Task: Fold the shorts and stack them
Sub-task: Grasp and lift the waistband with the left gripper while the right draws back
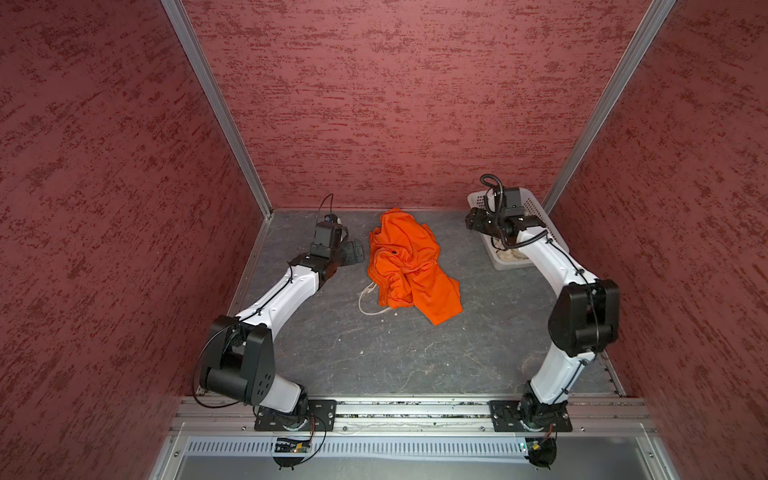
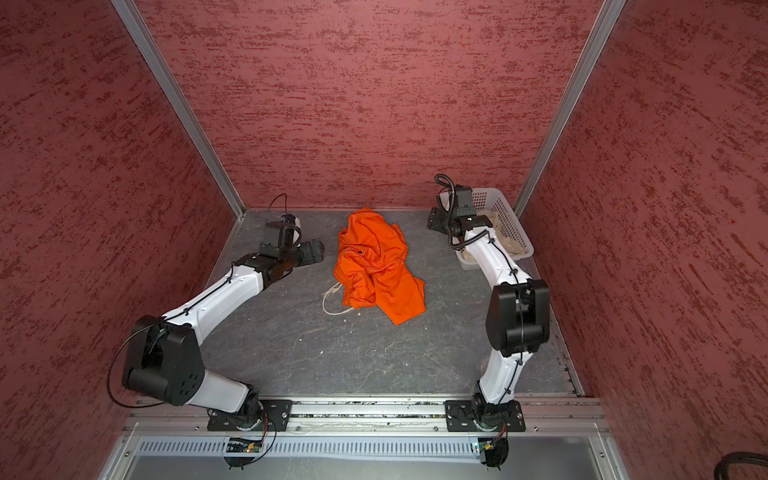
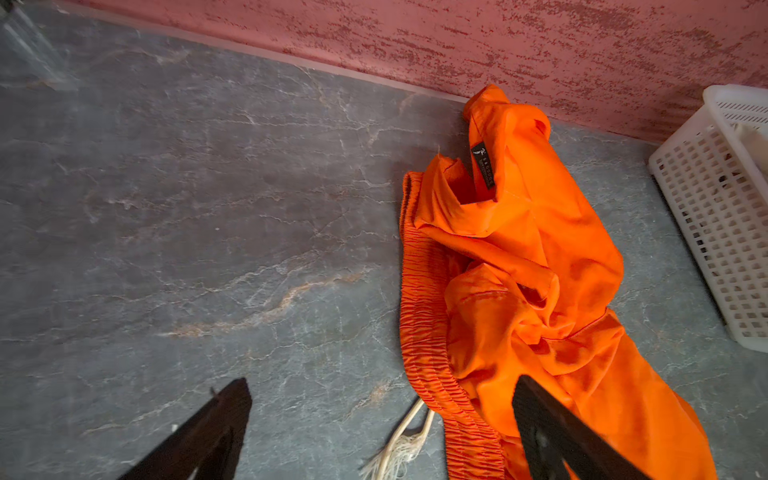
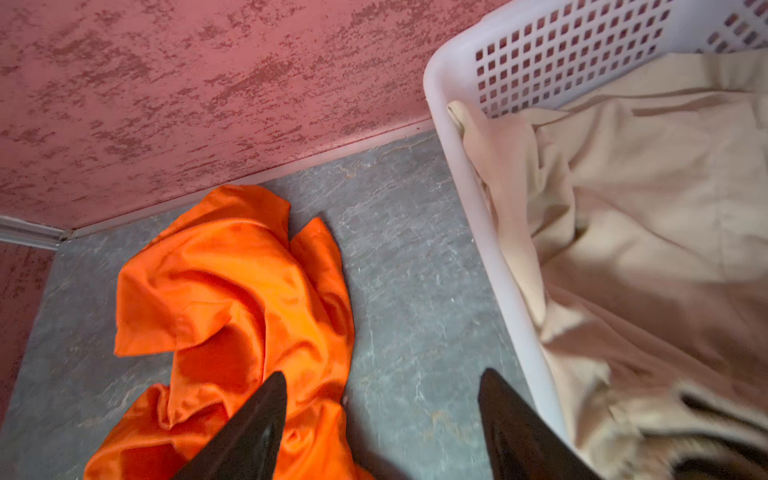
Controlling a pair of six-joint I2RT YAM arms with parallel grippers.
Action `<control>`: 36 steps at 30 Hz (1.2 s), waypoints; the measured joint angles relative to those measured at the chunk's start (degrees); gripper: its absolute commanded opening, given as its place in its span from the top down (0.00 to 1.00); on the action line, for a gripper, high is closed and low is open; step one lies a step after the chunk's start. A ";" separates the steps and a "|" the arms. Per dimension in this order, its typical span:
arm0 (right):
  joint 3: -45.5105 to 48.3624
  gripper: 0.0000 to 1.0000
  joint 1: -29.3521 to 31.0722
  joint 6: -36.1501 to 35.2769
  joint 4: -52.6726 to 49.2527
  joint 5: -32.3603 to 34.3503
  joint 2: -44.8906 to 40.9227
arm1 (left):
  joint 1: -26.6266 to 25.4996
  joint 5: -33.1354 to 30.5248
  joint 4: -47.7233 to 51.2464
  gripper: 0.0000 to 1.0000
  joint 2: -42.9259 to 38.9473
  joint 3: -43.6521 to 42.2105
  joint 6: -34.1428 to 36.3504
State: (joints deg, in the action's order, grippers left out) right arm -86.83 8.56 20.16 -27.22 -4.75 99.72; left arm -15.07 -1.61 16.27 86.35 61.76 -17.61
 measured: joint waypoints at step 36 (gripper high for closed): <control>29.75 0.22 24.35 9.92 23.96 -3.61 -4.83 | -1.20 21.57 -15.34 0.99 18.93 3.19 -3.85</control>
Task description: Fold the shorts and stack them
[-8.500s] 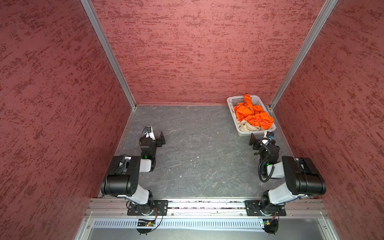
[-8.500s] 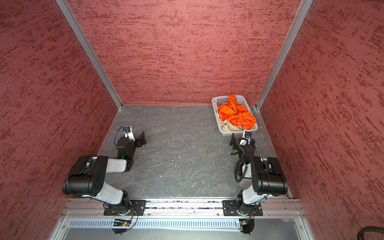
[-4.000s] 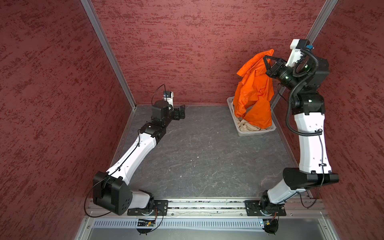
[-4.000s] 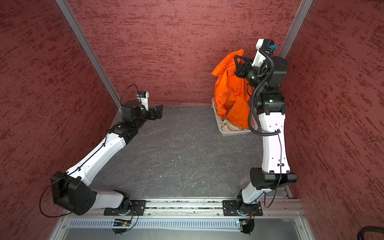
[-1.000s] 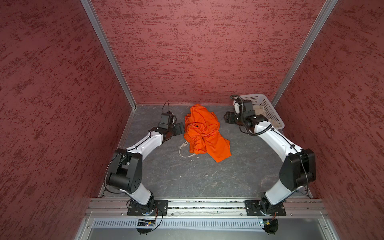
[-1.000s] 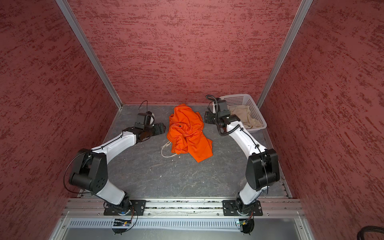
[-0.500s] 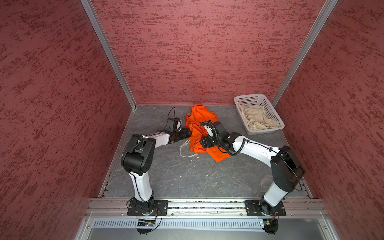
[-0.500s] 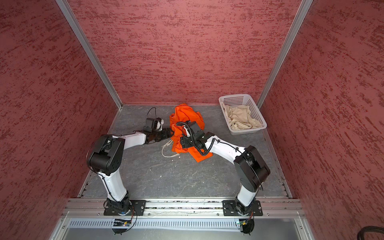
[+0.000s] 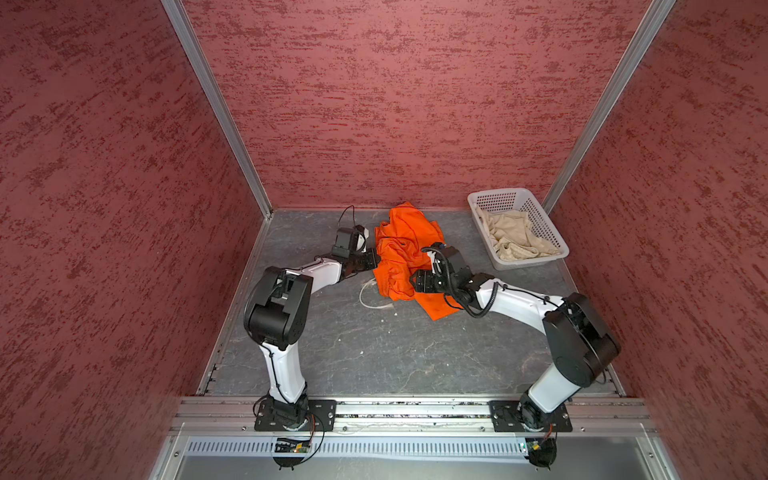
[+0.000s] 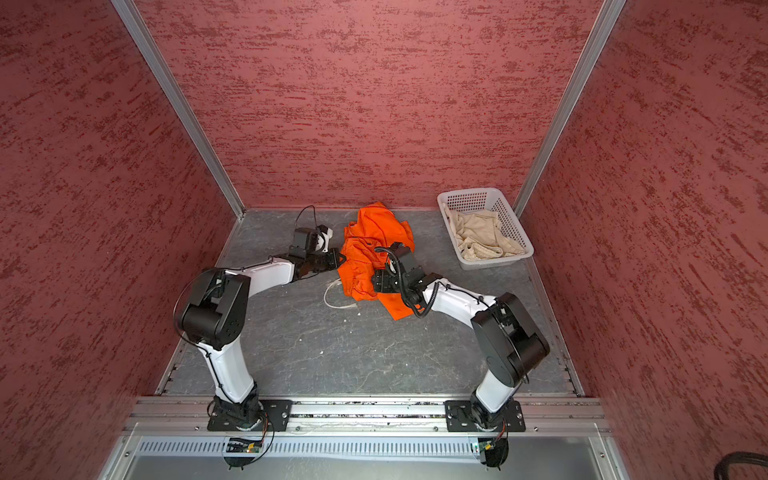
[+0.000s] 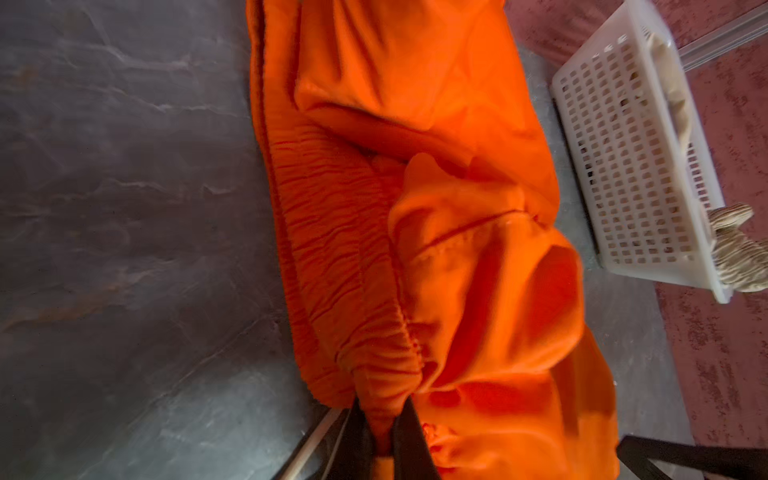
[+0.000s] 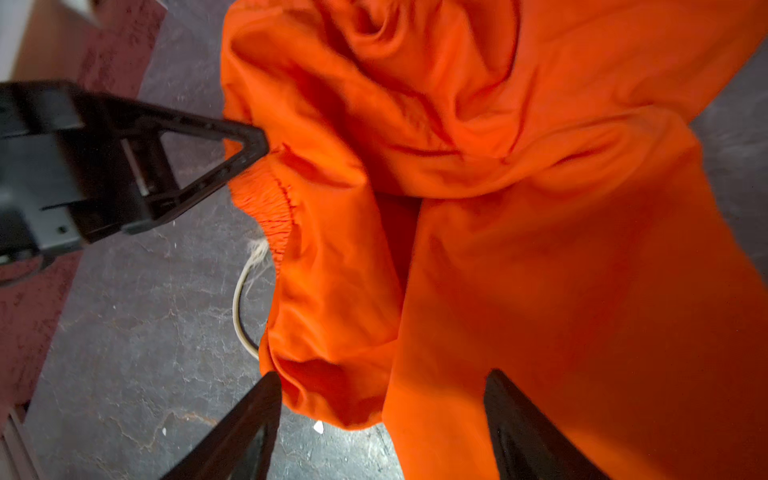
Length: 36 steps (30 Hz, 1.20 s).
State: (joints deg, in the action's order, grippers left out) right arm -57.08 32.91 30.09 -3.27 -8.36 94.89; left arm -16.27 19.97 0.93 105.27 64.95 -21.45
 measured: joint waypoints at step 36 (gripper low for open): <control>0.04 0.22 -11.26 5.25 1.33 -8.02 -8.11 | -18.80 -17.97 40.48 0.17 -4.76 23.02 25.44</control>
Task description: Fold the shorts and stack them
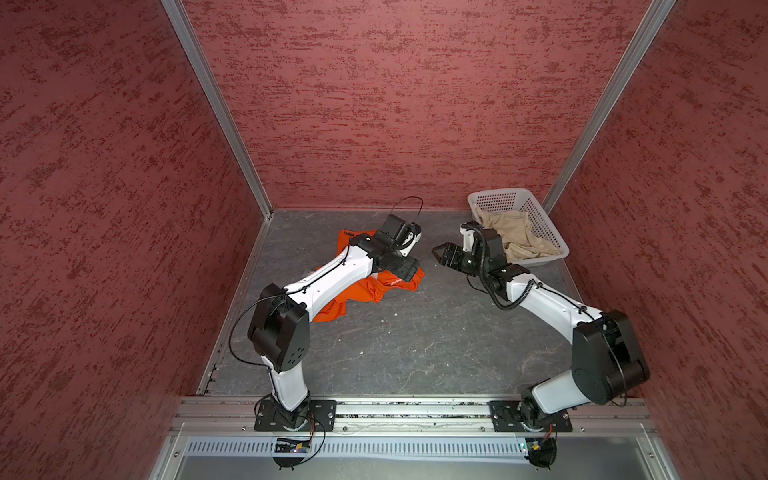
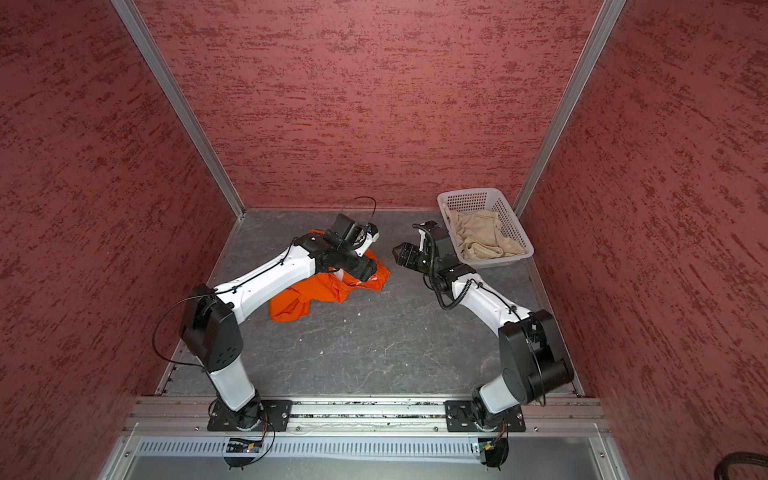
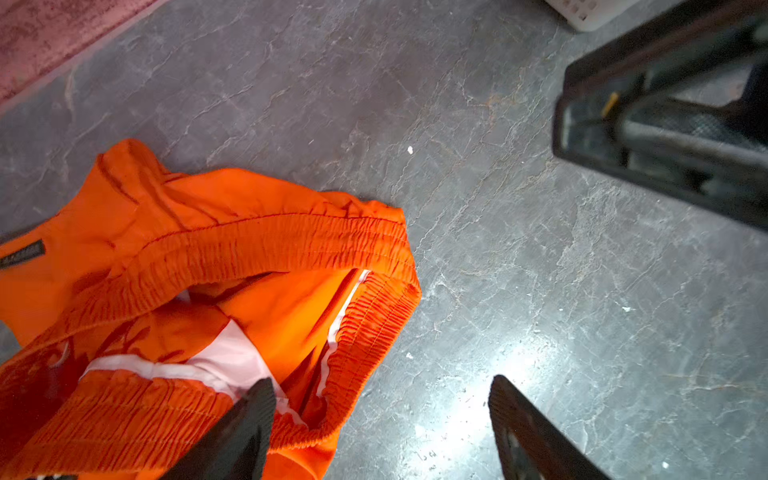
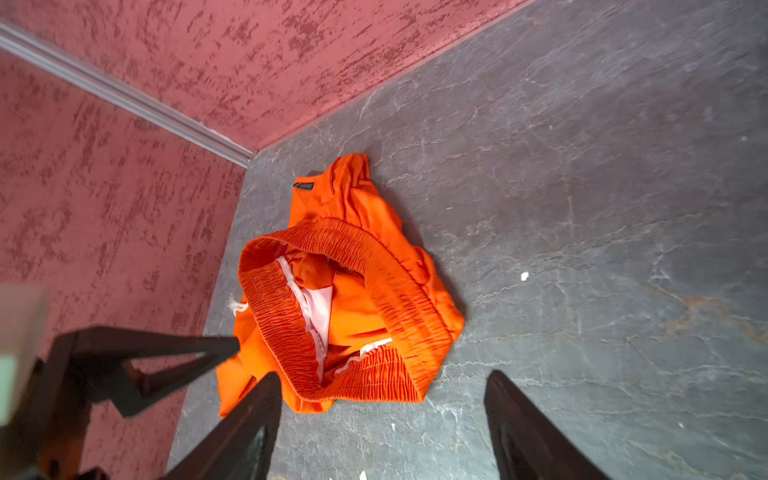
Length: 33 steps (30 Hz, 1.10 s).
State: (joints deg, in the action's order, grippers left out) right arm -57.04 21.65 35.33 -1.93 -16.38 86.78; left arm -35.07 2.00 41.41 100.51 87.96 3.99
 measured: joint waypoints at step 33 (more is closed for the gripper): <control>-21.66 0.32 10.45 -16.20 -19.37 9.11 29.27 | 30.03 11.39 -7.37 0.54 13.75 0.07 -12.83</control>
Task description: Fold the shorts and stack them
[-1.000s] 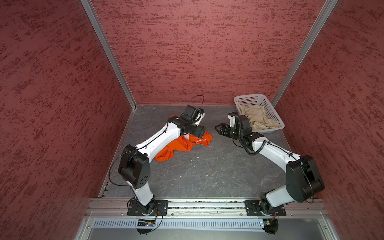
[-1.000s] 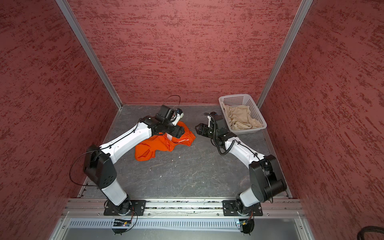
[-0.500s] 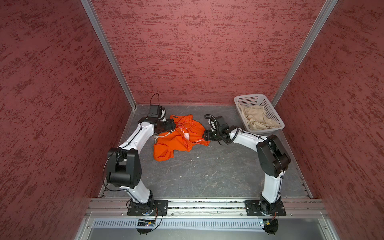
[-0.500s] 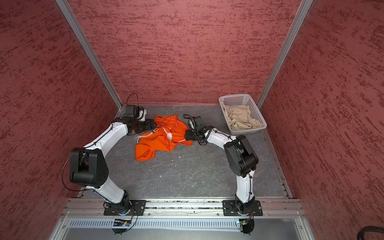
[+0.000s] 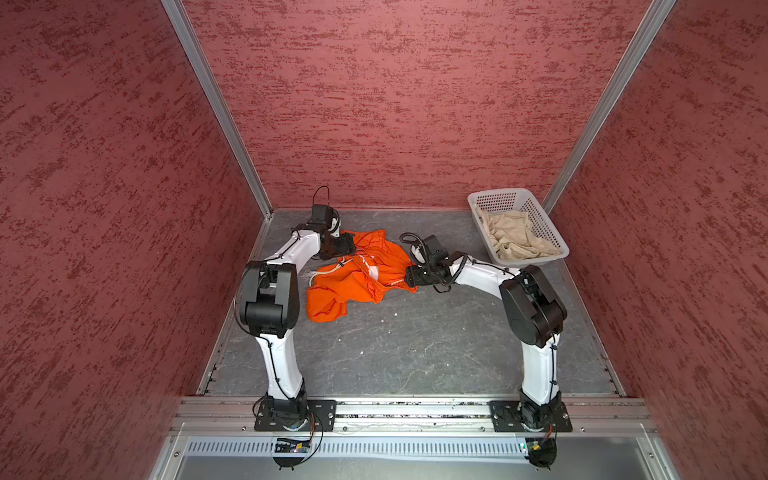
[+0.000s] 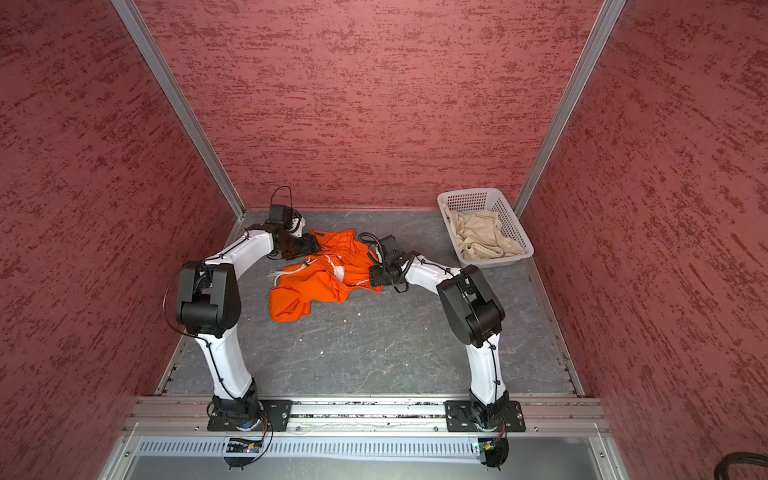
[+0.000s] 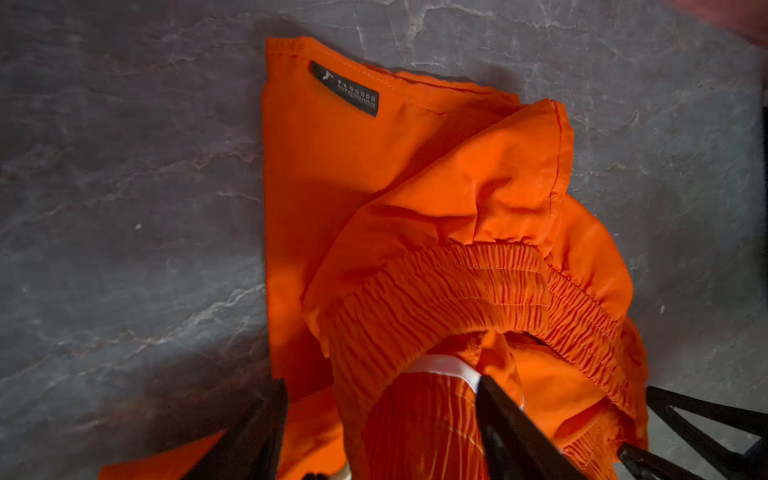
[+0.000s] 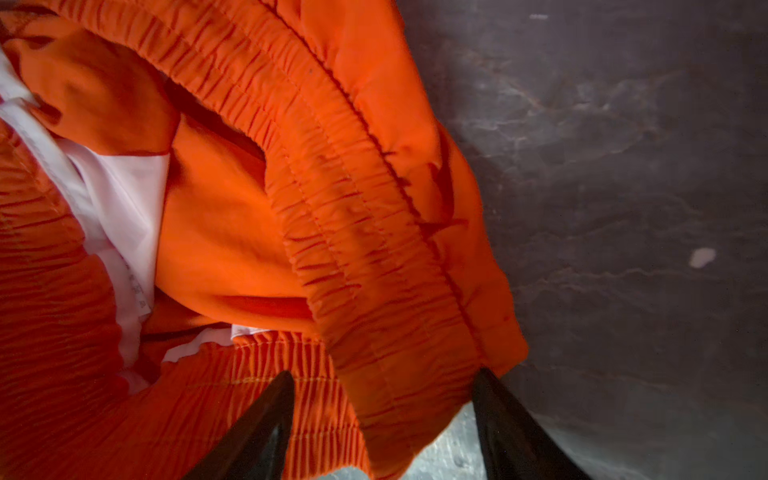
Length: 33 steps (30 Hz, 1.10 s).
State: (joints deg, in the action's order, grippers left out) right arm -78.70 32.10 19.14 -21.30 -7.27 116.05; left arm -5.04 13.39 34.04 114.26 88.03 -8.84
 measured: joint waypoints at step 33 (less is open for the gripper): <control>26.69 0.32 -7.06 14.56 18.38 -10.86 -20.37 | -4.61 -8.50 8.00 0.32 -12.50 1.55 15.54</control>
State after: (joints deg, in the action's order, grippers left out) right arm -52.01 25.04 33.69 -2.92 -18.13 95.68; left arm -9.65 4.89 42.04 101.75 89.58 6.70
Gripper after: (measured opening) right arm 0.687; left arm 0.677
